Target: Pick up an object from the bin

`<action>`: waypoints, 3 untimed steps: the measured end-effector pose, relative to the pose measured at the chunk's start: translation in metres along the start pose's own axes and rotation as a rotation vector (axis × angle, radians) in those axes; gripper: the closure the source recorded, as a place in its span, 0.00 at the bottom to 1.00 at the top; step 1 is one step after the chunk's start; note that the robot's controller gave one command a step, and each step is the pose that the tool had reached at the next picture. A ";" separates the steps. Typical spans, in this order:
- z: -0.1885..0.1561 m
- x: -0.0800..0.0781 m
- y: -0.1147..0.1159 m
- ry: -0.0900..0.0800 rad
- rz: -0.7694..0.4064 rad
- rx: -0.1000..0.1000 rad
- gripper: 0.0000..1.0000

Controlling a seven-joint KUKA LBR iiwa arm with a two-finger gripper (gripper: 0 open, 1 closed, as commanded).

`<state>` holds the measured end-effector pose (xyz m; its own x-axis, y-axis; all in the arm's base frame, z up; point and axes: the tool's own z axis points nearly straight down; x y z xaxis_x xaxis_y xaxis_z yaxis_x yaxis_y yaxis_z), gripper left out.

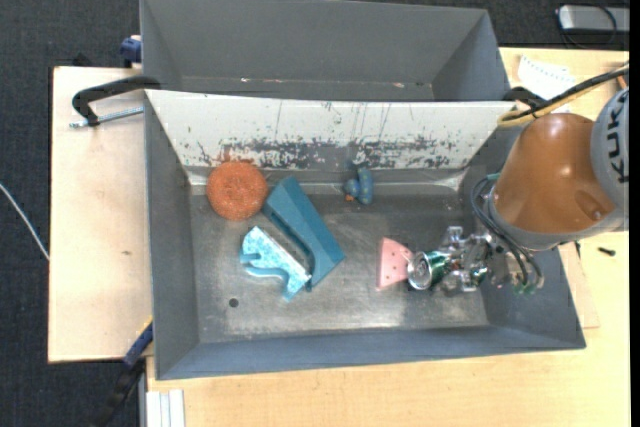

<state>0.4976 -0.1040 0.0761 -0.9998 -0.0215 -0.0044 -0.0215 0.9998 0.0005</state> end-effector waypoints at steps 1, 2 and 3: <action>-0.009 0.000 0.000 0.001 0.000 0.000 1.00; -0.018 -0.001 0.000 -0.002 0.000 0.001 1.00; -0.022 -0.001 0.000 -0.003 0.000 0.001 1.00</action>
Offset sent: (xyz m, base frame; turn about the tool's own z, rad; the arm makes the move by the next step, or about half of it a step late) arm 0.0000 0.0000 0.0289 0.0000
